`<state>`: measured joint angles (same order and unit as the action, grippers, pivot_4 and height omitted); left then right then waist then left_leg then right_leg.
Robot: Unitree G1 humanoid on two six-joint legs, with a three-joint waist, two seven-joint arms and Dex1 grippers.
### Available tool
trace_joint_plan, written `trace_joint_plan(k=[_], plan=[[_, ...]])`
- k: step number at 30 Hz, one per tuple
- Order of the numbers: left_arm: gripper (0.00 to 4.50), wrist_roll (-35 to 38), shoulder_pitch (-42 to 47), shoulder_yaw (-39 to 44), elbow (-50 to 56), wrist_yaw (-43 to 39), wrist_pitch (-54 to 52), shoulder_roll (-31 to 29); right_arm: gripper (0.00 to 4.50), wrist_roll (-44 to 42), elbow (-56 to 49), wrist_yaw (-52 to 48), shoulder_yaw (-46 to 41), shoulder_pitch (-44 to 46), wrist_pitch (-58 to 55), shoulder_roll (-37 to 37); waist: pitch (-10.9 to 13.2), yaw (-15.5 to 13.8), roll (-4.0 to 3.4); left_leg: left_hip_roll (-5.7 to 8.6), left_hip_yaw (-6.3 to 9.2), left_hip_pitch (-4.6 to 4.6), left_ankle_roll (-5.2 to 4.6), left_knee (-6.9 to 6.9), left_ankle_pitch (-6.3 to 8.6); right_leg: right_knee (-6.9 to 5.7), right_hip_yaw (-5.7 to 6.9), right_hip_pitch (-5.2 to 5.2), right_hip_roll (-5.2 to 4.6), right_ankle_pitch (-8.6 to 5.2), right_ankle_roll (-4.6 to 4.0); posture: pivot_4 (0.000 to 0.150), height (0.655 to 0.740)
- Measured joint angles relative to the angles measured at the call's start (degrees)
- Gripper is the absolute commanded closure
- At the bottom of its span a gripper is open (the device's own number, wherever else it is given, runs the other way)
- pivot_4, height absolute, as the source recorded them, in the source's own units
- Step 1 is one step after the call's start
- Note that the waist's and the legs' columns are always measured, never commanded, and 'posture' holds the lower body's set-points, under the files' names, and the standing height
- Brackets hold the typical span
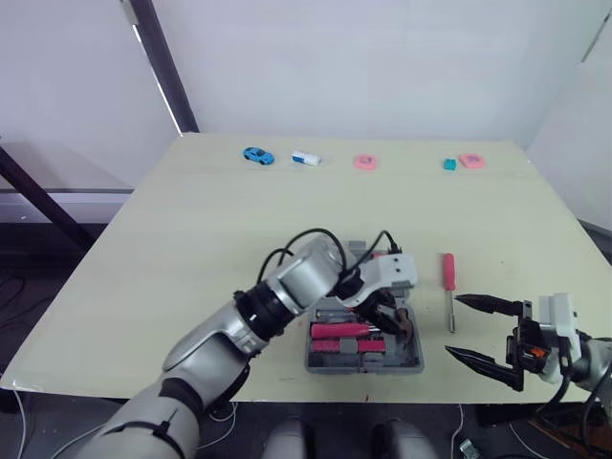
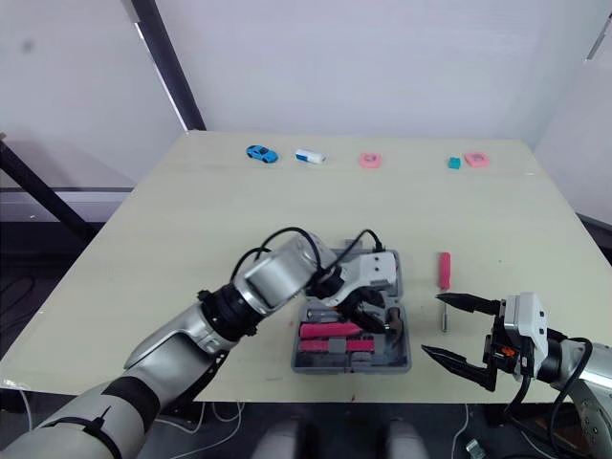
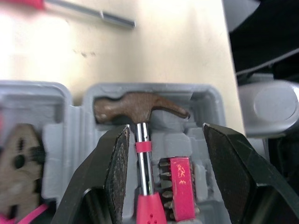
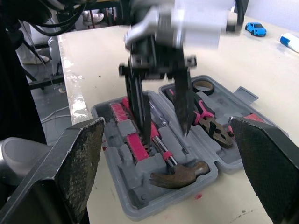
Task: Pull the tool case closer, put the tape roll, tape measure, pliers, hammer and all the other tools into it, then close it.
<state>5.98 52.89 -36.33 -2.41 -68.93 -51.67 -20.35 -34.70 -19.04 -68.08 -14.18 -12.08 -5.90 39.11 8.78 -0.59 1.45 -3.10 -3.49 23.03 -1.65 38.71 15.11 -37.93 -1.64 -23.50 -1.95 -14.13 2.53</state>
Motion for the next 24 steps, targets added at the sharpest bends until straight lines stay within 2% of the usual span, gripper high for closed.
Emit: trace_joint_plan(k=[5,11,12,13,15,17,24], plan=[[1.84,3.1,-5.4,9.0,-1.5,0.5,9.1,-3.4,0.0,0.1,0.0,0.0,0.0,0.0,0.0,-0.1,0.0,-0.1,-0.01,0.0,0.03,0.01,0.0,0.0,0.0,0.01,0.0,0.0,-0.01,0.03,0.04,0.15,0.74],[1.84,4.7,-14.0,14.5,-2.9,-0.4,23.8,-5.1,0.0,0.2,0.2,-0.2,0.3,0.5,0.0,-0.2,0.0,-0.1,-0.02,0.0,-0.05,0.0,0.0,0.01,0.0,0.01,-0.02,0.01,-0.02,0.03,0.04,0.15,0.74],[2.41,5.0,-16.2,14.5,-3.1,-1.5,25.6,-5.8,0.0,0.2,0.4,-0.2,0.4,0.6,0.0,-0.2,0.0,-0.1,-0.02,-0.01,-0.07,0.0,0.0,0.01,0.0,0.0,-0.01,0.01,-0.01,0.03,0.04,0.15,0.74],[2.7,5.1,-17.2,14.5,-3.3,-2.0,26.4,-6.0,0.0,0.2,0.4,-0.2,0.4,0.6,0.0,-0.2,0.0,-0.1,-0.02,-0.01,-0.1,-0.01,0.0,0.0,0.0,-0.01,0.0,0.01,-0.01,0.03,0.03,0.15,0.74],[3.74,5.5,-19.2,14.7,-4.6,-2.9,29.1,-6.4,0.0,0.2,0.6,-0.3,0.4,1.1,0.0,-0.2,0.0,-0.1,-0.02,-0.01,-0.15,-0.01,0.0,0.02,0.0,-0.02,0.01,0.01,-0.01,0.03,0.03,0.15,0.74],[4.45,5.3,-20.1,15.2,-6.4,-4.0,32.5,-6.7,0.0,0.2,1.1,-0.5,0.5,1.7,0.0,-0.2,0.0,-0.3,-0.02,0.0,-0.19,0.0,0.0,0.06,0.0,-0.02,0.03,0.03,-0.02,0.02,0.02,0.15,0.74],[4.45,2.9,-20.6,14.4,-11.9,-5.1,40.3,-6.0,0.0,0.2,2.2,-0.8,0.8,2.4,0.0,-0.2,0.0,-0.2,-0.02,0.0,-0.22,0.0,0.0,0.06,0.0,0.0,0.02,0.04,-0.02,0.04,0.04,0.15,0.74]])
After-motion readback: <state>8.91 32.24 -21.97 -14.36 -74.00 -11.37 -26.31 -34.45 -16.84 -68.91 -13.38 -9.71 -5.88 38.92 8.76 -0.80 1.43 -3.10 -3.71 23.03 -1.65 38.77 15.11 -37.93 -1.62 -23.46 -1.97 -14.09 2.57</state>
